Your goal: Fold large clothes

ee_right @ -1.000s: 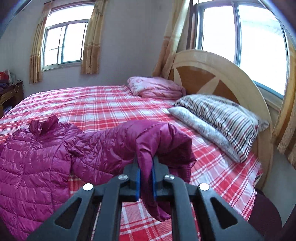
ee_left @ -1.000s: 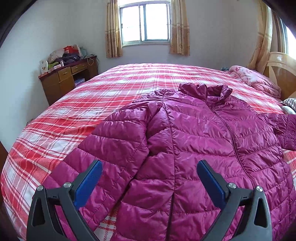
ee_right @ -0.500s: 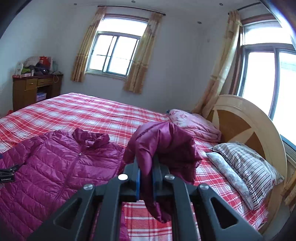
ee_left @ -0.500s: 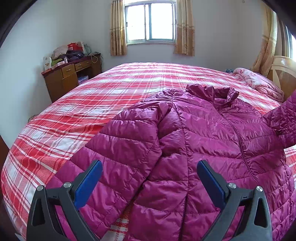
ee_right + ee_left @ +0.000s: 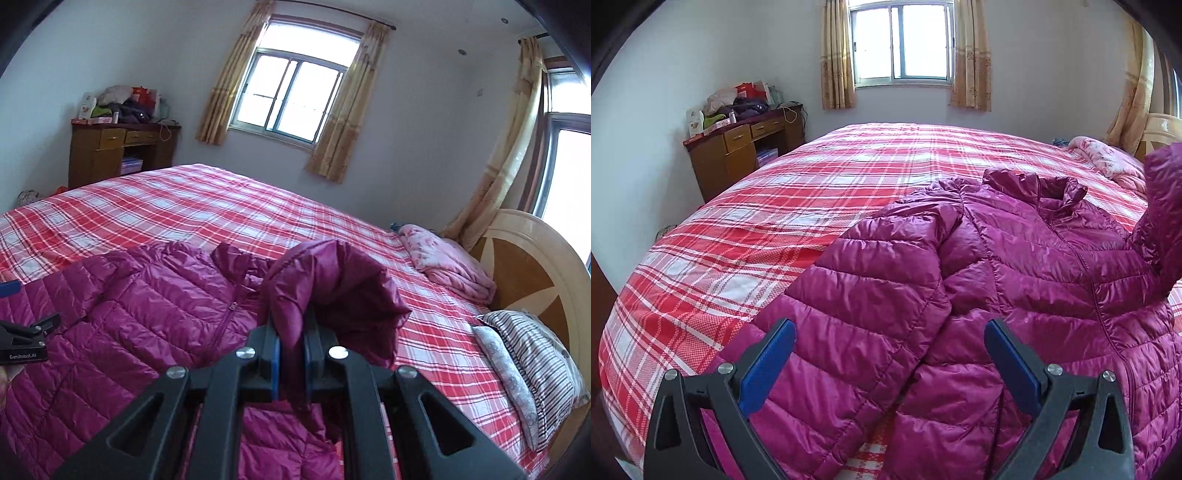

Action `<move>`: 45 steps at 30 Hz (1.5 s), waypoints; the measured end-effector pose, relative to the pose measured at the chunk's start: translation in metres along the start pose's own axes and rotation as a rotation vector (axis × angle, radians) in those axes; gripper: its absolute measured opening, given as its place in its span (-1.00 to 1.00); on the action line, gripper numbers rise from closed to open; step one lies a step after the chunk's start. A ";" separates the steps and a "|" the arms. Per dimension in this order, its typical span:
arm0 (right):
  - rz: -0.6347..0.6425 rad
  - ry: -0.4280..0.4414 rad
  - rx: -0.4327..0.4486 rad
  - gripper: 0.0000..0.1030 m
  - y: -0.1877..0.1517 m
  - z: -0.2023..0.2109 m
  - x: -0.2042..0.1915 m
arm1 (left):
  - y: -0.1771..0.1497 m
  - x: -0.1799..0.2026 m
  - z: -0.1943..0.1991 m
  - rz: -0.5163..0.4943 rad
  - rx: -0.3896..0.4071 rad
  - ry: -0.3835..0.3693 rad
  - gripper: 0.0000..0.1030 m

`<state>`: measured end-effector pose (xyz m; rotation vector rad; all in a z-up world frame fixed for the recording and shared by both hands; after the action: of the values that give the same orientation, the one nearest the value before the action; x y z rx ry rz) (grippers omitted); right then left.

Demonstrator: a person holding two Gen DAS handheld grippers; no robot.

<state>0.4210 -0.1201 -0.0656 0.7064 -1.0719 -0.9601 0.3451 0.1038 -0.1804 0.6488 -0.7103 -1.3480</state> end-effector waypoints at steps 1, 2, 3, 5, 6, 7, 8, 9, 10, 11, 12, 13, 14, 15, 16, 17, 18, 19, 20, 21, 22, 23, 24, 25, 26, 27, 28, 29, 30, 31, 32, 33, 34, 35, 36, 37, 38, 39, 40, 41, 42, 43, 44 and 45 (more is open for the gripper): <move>-0.001 0.012 -0.003 -0.78 0.000 -0.004 -0.006 | 0.000 -0.001 0.000 -0.003 -0.001 0.002 0.98; -0.002 0.029 -0.006 -0.78 0.000 -0.008 -0.014 | -0.001 -0.002 0.000 -0.009 -0.001 0.007 0.98; 0.000 0.043 -0.010 -0.78 0.000 -0.012 -0.020 | -0.001 -0.004 0.000 -0.014 -0.002 0.013 0.98; -0.001 0.073 -0.019 -0.78 -0.002 -0.020 -0.034 | -0.001 -0.007 -0.001 -0.018 -0.005 0.024 0.98; 0.000 0.086 -0.024 -0.78 -0.002 -0.025 -0.041 | 0.000 -0.009 -0.002 -0.016 -0.008 0.029 0.98; -0.001 0.100 -0.033 -0.78 -0.004 -0.031 -0.050 | 0.000 -0.011 -0.003 -0.013 -0.008 0.033 0.98; 0.000 0.112 -0.041 -0.78 -0.005 -0.036 -0.058 | 0.000 -0.012 -0.003 -0.012 -0.010 0.040 0.98; 0.001 0.124 -0.050 -0.78 -0.007 -0.042 -0.066 | 0.000 -0.013 -0.004 -0.012 -0.013 0.044 0.98; 0.002 0.133 -0.057 -0.78 -0.009 -0.047 -0.073 | 0.000 -0.014 -0.005 -0.012 -0.015 0.046 0.98; 0.005 0.145 -0.067 -0.78 -0.012 -0.053 -0.083 | 0.000 -0.014 -0.006 -0.016 -0.016 0.050 0.98; 0.007 0.155 -0.077 -0.78 -0.014 -0.057 -0.090 | 0.000 -0.014 -0.006 -0.021 -0.016 0.053 0.98; 0.011 0.165 -0.086 -0.78 -0.017 -0.062 -0.098 | -0.001 -0.014 -0.007 -0.026 -0.019 0.057 0.98; 0.013 0.176 -0.097 -0.78 -0.021 -0.066 -0.105 | -0.001 -0.014 -0.008 -0.030 -0.022 0.059 0.98; 0.017 0.191 -0.113 -0.77 -0.024 -0.071 -0.112 | -0.001 -0.014 -0.009 -0.035 -0.024 0.061 0.98; 0.020 0.206 -0.131 -0.76 -0.028 -0.076 -0.118 | -0.001 -0.014 -0.009 -0.038 -0.025 0.064 0.98; 0.012 0.222 -0.144 -0.74 -0.031 -0.080 -0.122 | 0.000 -0.013 -0.010 -0.040 -0.026 0.068 0.98; 0.001 0.239 -0.148 -0.71 -0.033 -0.082 -0.127 | 0.000 -0.013 -0.010 -0.041 -0.027 0.070 0.98; -0.012 0.275 -0.154 -0.42 -0.035 -0.082 -0.129 | 0.001 -0.013 -0.011 -0.041 -0.029 0.073 0.98; -0.030 0.322 -0.165 0.13 -0.036 -0.080 -0.130 | 0.001 -0.013 -0.011 -0.041 -0.031 0.077 0.98; -0.055 0.366 -0.165 0.32 -0.036 -0.075 -0.128 | 0.003 -0.013 -0.010 -0.040 -0.028 0.080 0.98; -0.091 0.407 -0.149 0.37 -0.033 -0.067 -0.123 | 0.005 -0.013 -0.008 -0.040 -0.024 0.086 0.98; -0.116 0.433 -0.124 0.37 -0.030 -0.056 -0.113 | 0.007 -0.013 -0.008 -0.040 -0.020 0.095 0.98; -0.123 0.446 -0.107 0.37 -0.027 -0.050 -0.107 | 0.010 -0.014 -0.007 -0.038 -0.016 0.104 0.98; -0.143 0.457 -0.090 0.36 -0.026 -0.041 -0.092 | 0.012 -0.014 -0.007 -0.034 -0.014 0.109 0.98; -0.171 0.463 -0.078 0.30 -0.026 -0.035 -0.076 | 0.016 -0.013 -0.006 -0.029 -0.011 0.112 0.98; -0.194 0.462 -0.076 0.22 -0.027 -0.034 -0.066 | 0.019 -0.011 -0.006 -0.028 -0.004 0.112 0.98; -0.220 0.449 -0.084 0.04 -0.030 -0.033 -0.050 | 0.023 -0.008 -0.005 -0.031 0.003 0.111 0.98; -0.251 0.421 -0.098 0.01 -0.035 -0.035 -0.030 | 0.028 -0.002 -0.004 -0.036 0.011 0.106 0.98; -0.276 0.400 -0.104 0.00 -0.039 -0.038 -0.016 | 0.032 0.004 -0.003 -0.043 0.021 0.096 0.98; -0.298 0.379 -0.107 -0.04 -0.042 -0.042 -0.003 | 0.036 0.010 -0.003 -0.049 0.029 0.089 0.98; -0.319 0.341 -0.121 -0.11 -0.047 -0.049 0.012 | 0.041 0.022 -0.002 -0.060 0.041 0.076 0.98; -0.349 0.307 -0.145 -0.14 -0.053 -0.058 0.026 | 0.044 0.030 -0.001 -0.070 0.049 0.070 0.98; -0.397 0.295 -0.167 -0.14 -0.058 -0.066 0.039 | 0.047 0.038 0.000 -0.080 0.055 0.065 0.98; -0.445 0.289 -0.188 -0.14 -0.063 -0.071 0.049 | 0.050 0.046 0.000 -0.088 0.061 0.058 0.98; -0.469 0.290 -0.201 -0.13 -0.065 -0.074 0.052 | 0.051 0.053 -0.001 -0.096 0.062 0.050 0.98; -0.477 0.292 -0.209 -0.13 -0.067 -0.076 0.054 | 0.052 0.058 -0.002 -0.098 0.059 0.048 0.98; -0.455 0.290 -0.214 -0.13 -0.067 -0.077 0.051 | 0.052 0.061 -0.003 -0.094 0.056 0.044 0.98; -0.421 0.280 -0.222 -0.13 -0.068 -0.080 0.045 | 0.053 0.065 -0.005 -0.090 0.051 0.036 0.98; -0.370 0.256 -0.243 -0.13 -0.070 -0.086 0.037 | 0.054 0.068 -0.005 -0.092 0.047 0.033 0.98; -0.359 0.253 -0.261 -0.15 -0.072 -0.095 0.030 | 0.056 0.072 -0.005 -0.094 0.048 0.032 0.98; -0.368 0.258 -0.277 -0.18 -0.075 -0.102 0.026 | 0.059 0.077 -0.005 -0.099 0.054 0.031 0.98; -0.367 0.258 -0.302 -0.20 -0.078 -0.112 0.020 | 0.062 0.083 -0.005 -0.104 0.061 0.025 0.98; -0.348 0.266 -0.335 -0.20 -0.083 -0.120 0.011 | 0.064 0.089 -0.005 -0.110 0.066 0.016 0.98; -0.330 0.284 -0.367 -0.21 -0.089 -0.127 0.000 | 0.067 0.098 -0.012 -0.120 0.056 -0.012 0.98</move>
<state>0.5139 -0.1553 -0.1843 0.6991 -0.5169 -1.2562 0.4042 0.0141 -0.1288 0.7389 -0.7304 -1.4468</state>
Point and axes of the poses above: each gripper's, at about its wrist camera, not at the fingertips, and z roughly against the way its jaws point, x to its right, y to its top, the point moved 7 cm from there along -z, roughly the way its jaws point, and after that the axes turned 10 degrees about -y, right-handed, at the moved point
